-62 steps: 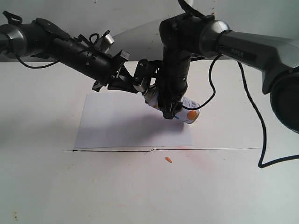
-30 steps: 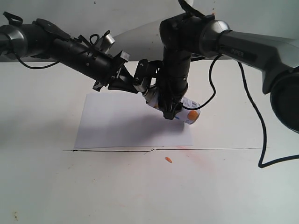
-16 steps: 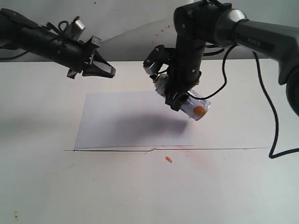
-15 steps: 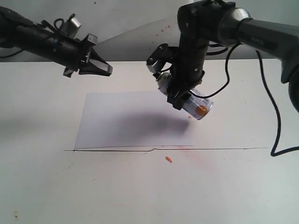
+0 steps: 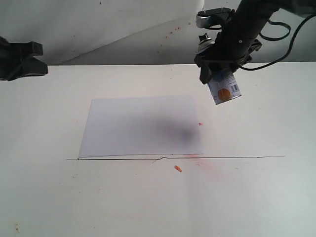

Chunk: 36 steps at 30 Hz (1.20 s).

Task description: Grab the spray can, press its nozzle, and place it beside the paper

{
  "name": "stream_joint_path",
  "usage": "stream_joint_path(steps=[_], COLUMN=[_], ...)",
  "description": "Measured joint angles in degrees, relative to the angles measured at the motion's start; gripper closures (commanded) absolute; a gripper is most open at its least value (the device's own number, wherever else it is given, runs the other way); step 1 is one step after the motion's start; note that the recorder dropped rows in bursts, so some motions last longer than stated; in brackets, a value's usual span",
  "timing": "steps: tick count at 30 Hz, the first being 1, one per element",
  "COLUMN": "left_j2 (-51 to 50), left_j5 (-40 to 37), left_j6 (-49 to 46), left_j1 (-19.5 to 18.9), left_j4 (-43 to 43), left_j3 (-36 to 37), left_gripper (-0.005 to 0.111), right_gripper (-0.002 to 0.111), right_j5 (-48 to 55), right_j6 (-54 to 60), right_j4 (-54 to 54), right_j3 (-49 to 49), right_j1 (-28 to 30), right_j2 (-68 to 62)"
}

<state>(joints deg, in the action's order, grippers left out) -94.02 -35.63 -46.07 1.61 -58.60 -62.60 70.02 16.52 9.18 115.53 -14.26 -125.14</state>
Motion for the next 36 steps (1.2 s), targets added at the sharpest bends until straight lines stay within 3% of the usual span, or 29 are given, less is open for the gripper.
stream_joint_path(steps=[7, 12, 17, 22, 29, 36], left_j2=[15.2, 24.9, 36.6, 47.1, 52.5, 52.5], left_j5=[6.0, 11.5, 17.2, 21.1, 23.3, 23.5], left_j6=[-1.6, -2.9, -3.4, -3.4, -3.5, -3.6], left_j1=[0.0, 0.0, 0.0, 0.0, 0.0, 0.0], left_j4=[-0.2, -0.2, -1.9, -3.2, -4.5, -4.9], left_j3=[9.8, 17.1, 27.4, 32.0, 36.3, 36.4], left_gripper=[0.107, 0.107, 0.107, 0.107, 0.107, 0.107], right_gripper=[0.108, 0.108, 0.108, 0.108, 0.108, 0.108], right_j5=[-7.3, -18.3, -41.4, -59.6, -94.0, -112.3], right_j6=[-1.7, -1.8, 0.4, 0.4, -4.4, -12.0], right_j4=[0.8, 1.1, 7.7, 8.7, 6.5, -8.0], right_j3=[-6.4, -18.5, -41.8, -61.2, -82.6, -84.7], right_j1=[0.6, 1.2, 1.3, 1.3, 1.3, 1.3], right_j2=[6.1, 17.9, 37.0, 49.0, 46.1, 33.5])
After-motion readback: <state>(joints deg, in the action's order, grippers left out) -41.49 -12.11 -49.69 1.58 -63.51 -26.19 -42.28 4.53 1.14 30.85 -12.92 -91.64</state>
